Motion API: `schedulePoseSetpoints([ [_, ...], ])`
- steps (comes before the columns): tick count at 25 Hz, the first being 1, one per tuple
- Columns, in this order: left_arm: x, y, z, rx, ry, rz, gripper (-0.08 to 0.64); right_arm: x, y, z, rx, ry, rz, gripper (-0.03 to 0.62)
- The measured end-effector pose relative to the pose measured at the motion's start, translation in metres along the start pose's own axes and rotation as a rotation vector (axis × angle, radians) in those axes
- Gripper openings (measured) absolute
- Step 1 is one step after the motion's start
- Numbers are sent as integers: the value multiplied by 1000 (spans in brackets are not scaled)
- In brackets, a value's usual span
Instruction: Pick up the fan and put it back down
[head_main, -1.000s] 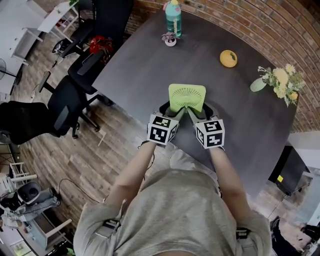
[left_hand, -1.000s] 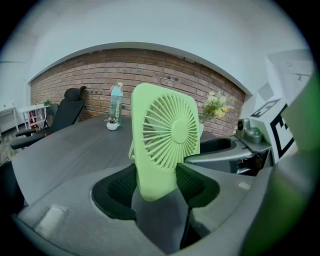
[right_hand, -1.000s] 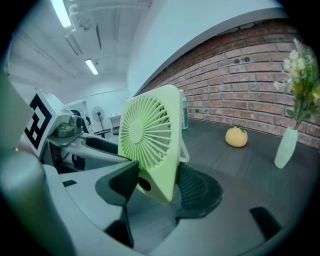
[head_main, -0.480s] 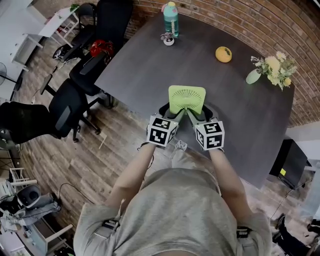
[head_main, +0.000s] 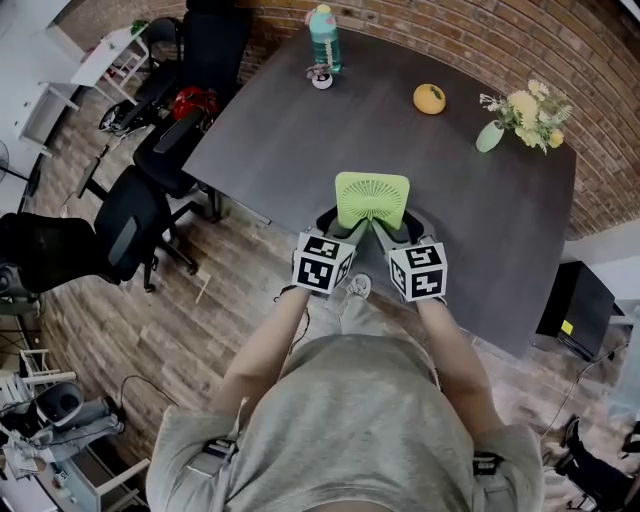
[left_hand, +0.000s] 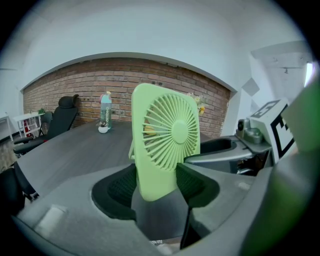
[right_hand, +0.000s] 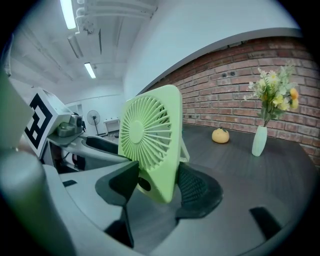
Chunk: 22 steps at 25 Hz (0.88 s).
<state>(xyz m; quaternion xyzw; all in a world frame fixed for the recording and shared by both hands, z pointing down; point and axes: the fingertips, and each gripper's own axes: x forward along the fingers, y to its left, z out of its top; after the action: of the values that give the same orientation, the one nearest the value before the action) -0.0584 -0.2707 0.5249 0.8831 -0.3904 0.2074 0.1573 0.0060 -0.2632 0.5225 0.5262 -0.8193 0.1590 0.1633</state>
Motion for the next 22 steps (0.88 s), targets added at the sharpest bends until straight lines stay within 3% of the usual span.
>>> schedulePoseSetpoints([
  [22,76,-93,20,143,56,-250,249,-60,-99,-29,132,-7,-249,242],
])
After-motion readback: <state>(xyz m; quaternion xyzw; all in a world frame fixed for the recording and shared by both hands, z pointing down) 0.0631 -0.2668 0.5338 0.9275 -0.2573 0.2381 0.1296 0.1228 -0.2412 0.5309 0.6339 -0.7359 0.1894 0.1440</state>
